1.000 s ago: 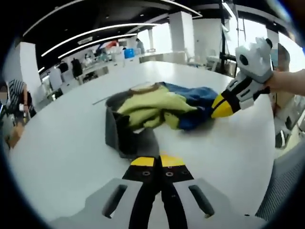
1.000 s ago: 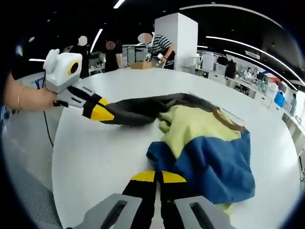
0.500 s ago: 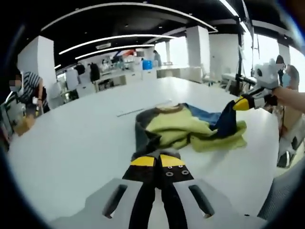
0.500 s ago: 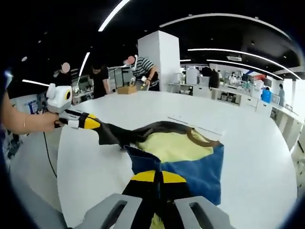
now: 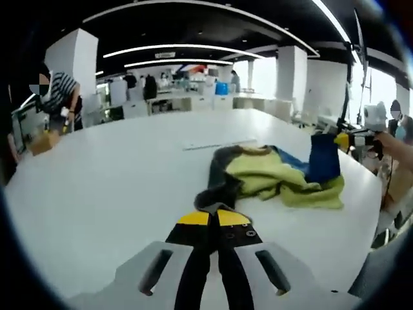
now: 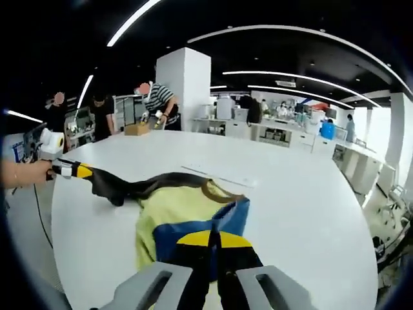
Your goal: Fold the garment on the visible template until the final outline fits inside the template.
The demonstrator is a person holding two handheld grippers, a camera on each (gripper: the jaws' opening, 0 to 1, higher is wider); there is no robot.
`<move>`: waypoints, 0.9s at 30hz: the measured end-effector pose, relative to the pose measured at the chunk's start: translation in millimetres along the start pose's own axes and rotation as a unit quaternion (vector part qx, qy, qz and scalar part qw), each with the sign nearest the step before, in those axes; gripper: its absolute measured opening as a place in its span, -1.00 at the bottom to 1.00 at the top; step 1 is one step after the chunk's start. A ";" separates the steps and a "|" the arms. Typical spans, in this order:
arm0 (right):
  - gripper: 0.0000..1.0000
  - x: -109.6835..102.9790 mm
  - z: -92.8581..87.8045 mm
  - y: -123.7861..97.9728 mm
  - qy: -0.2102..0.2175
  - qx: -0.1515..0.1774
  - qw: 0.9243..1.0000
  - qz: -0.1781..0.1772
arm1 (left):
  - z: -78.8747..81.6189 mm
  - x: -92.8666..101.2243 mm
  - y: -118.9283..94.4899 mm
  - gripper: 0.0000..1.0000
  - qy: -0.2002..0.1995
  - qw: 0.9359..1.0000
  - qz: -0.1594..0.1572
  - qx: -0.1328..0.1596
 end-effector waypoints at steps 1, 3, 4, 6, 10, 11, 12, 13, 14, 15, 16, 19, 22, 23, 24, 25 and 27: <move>-1.00 3.7 -1.2 -0.9 0.001 -0.001 1.000 -0.006 | -0.1 -3.1 -0.3 -1.00 -0.006 1.000 0.003 -0.001; -1.00 11.8 -4.7 -3.6 0.000 -0.006 1.000 -0.017 | -0.7 -8.6 -0.5 -1.00 -0.007 1.000 0.010 -0.004; -1.00 16.1 -6.5 -5.6 0.002 -0.008 1.000 -0.024 | -1.5 -11.4 -0.7 -1.00 -0.005 1.000 0.015 -0.006; -1.00 24.6 -10.7 -8.8 0.001 -0.015 0.999 -0.038 | -3.4 -18.8 -1.0 -1.00 -0.004 1.000 0.025 -0.012; -1.00 39.9 -20.1 -15.2 0.003 -0.026 0.998 -0.064 | -4.4 -31.6 -2.8 -1.00 -0.042 0.999 0.034 -0.004; -1.00 44.6 -23.8 -17.3 0.002 -0.030 0.997 -0.073 | -4.6 -33.7 -3.1 -1.00 -0.044 0.998 0.036 -0.004; -1.00 46.0 -25.3 -17.9 0.003 -0.031 0.997 -0.076 | -4.9 -37.4 -3.5 -1.00 -0.041 0.998 0.041 -0.003; -1.00 50.3 -30.4 -20.0 0.007 -0.037 0.996 -0.084 | -5.5 -39.8 -3.8 -1.00 -0.037 0.998 0.046 -0.005; -1.00 53.1 -33.9 -21.4 0.008 -0.040 0.995 -0.091 | -6.5 -43.1 -4.1 -1.00 -0.034 0.998 0.051 -0.007; -1.00 57.0 -38.3 -23.0 0.001 -0.042 0.994 -0.099 | -7.4 -45.6 -4.2 -1.00 -0.032 0.998 0.054 -0.010; -1.00 59.3 -42.5 -24.2 0.000 -0.048 0.993 -0.104 | -8.9 -49.5 -4.3 -1.00 -0.028 0.998 0.059 -0.013; -1.00 67.1 -54.2 -27.7 0.000 -0.062 0.991 -0.122 | -13.0 -60.0 -2.6 -1.00 -0.025 0.997 0.070 -0.020; -1.00 76.4 -64.9 -31.6 -0.001 -0.074 0.987 -0.146 | -18.6 -69.2 -0.5 -1.00 -0.024 0.996 0.082 -0.030; -1.00 78.3 -67.0 -32.6 0.002 -0.075 0.986 -0.149 | -20.9 -72.1 0.1 -1.00 -0.026 0.995 0.087 -0.035; -1.00 81.8 -71.5 -34.6 0.007 -0.080 0.985 -0.154 | -21.9 -73.9 0.5 -1.00 -0.025 0.995 0.087 -0.036; -1.00 83.8 -74.4 -36.0 0.008 -0.085 0.984 -0.158 | -22.5 -75.7 0.4 -1.00 -0.025 0.995 0.088 -0.036; -1.00 88.4 -79.8 -39.4 0.008 -0.092 0.982 -0.167 | -23.4 -79.1 0.8 -1.00 -0.024 0.995 0.091 -0.039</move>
Point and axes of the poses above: the point that each gripper's makers call its tool centre point, and the gripper's own axes: y roughly forward along the fingers, x roughly to its right, z roughly out of its top, the point moved 4 cm from there along -y, roughly backward along the fingers, and after that the axes turned 14 degrees about -y, right-handed, at the moved point
